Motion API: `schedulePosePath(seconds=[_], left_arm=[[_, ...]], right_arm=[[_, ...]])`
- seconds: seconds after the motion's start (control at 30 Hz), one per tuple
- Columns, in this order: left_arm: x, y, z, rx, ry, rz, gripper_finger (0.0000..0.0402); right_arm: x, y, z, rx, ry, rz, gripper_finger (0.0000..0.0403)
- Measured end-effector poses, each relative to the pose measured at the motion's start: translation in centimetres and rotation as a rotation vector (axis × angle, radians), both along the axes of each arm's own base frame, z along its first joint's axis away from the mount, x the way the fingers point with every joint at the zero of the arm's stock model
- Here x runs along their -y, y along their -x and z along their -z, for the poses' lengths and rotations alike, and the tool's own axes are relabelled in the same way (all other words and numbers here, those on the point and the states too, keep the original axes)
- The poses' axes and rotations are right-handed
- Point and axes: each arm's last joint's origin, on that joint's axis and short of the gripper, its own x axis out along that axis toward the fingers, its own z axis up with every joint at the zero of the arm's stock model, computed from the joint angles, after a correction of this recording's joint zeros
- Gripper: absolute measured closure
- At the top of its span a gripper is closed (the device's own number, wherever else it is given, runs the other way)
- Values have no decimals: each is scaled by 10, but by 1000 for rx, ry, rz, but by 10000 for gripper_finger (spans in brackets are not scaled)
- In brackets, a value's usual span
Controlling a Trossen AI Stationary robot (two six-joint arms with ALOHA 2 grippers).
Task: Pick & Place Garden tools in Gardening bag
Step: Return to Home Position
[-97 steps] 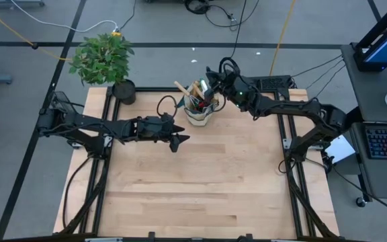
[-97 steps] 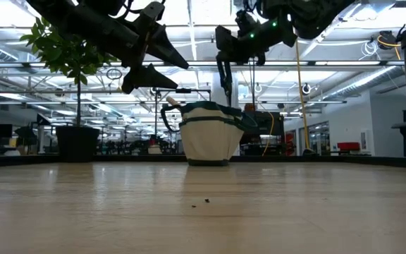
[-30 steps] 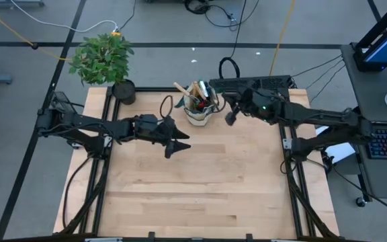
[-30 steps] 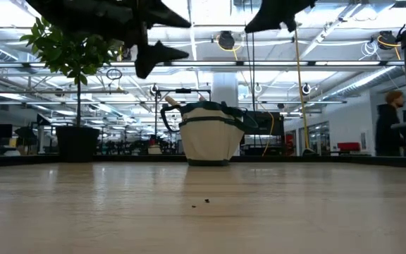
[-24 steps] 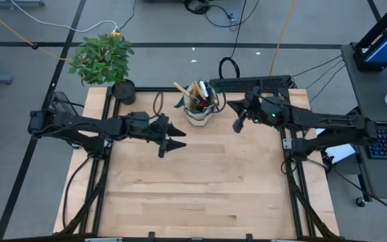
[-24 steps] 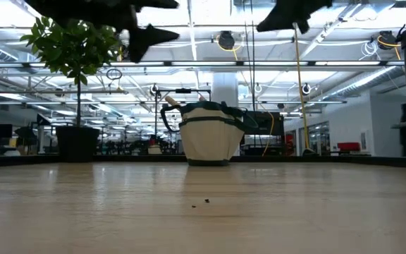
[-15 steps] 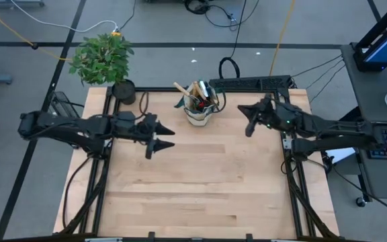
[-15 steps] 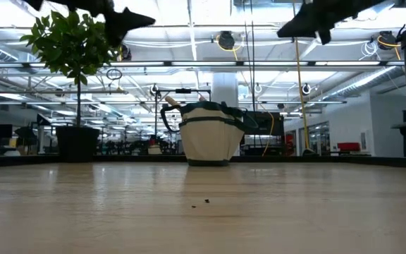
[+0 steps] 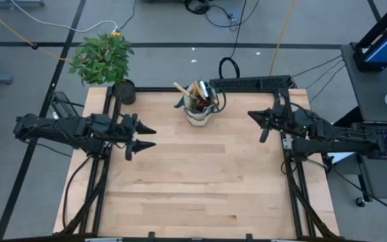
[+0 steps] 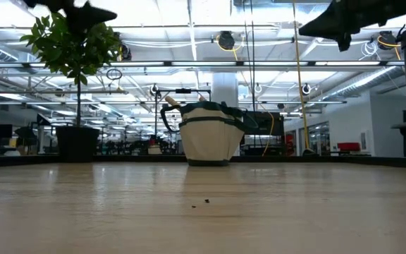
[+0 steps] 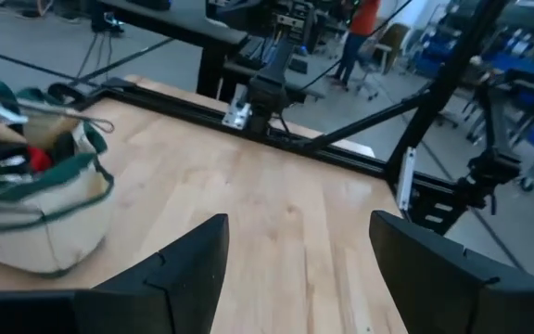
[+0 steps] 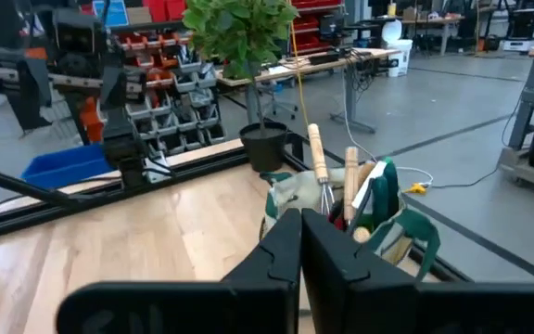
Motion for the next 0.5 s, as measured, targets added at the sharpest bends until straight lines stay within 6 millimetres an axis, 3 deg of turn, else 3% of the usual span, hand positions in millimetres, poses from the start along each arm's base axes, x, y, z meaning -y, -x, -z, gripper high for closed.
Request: schedulePosePath(seconds=[0.5], left_arm=[[6,52,78,150,56,-19,133]], right_arm=[[-2,16,37,-11,-29,-10,403]])
